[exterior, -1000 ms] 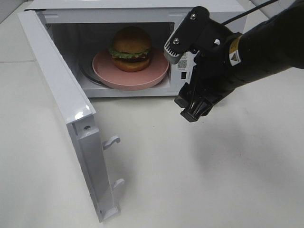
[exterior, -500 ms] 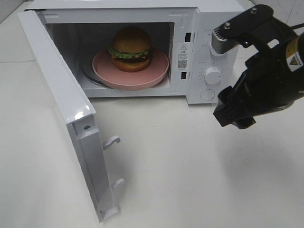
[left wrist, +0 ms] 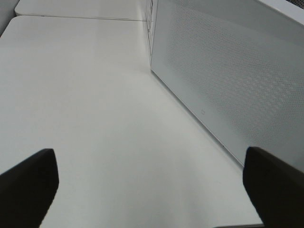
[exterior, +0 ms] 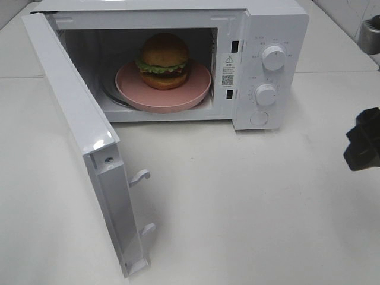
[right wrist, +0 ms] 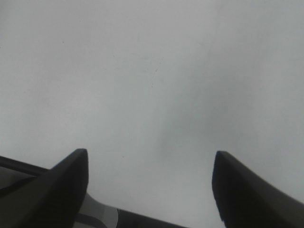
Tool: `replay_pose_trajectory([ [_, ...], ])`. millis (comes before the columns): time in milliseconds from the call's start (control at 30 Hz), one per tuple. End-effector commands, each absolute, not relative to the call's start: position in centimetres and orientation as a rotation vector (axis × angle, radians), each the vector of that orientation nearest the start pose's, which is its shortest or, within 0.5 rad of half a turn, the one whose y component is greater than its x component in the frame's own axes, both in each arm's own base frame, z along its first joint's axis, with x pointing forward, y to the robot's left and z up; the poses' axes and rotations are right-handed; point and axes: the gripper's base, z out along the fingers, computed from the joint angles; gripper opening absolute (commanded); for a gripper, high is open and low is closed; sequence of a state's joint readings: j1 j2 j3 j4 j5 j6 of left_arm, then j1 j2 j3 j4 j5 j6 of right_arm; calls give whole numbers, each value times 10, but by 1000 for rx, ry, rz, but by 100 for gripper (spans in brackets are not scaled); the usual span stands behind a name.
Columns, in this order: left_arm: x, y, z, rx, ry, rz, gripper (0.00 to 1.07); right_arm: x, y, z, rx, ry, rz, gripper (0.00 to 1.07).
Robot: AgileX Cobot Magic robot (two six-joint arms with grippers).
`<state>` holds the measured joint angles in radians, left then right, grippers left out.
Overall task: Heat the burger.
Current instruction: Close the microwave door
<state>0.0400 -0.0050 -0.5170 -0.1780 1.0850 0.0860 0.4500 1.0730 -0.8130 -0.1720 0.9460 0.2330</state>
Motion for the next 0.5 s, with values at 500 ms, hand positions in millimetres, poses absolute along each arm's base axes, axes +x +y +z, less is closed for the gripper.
replay_pose_trajectory([
  [500, -11, -15, 282, 59, 2004, -148, 98, 94, 30, 334, -387, 2460, 38, 73],
])
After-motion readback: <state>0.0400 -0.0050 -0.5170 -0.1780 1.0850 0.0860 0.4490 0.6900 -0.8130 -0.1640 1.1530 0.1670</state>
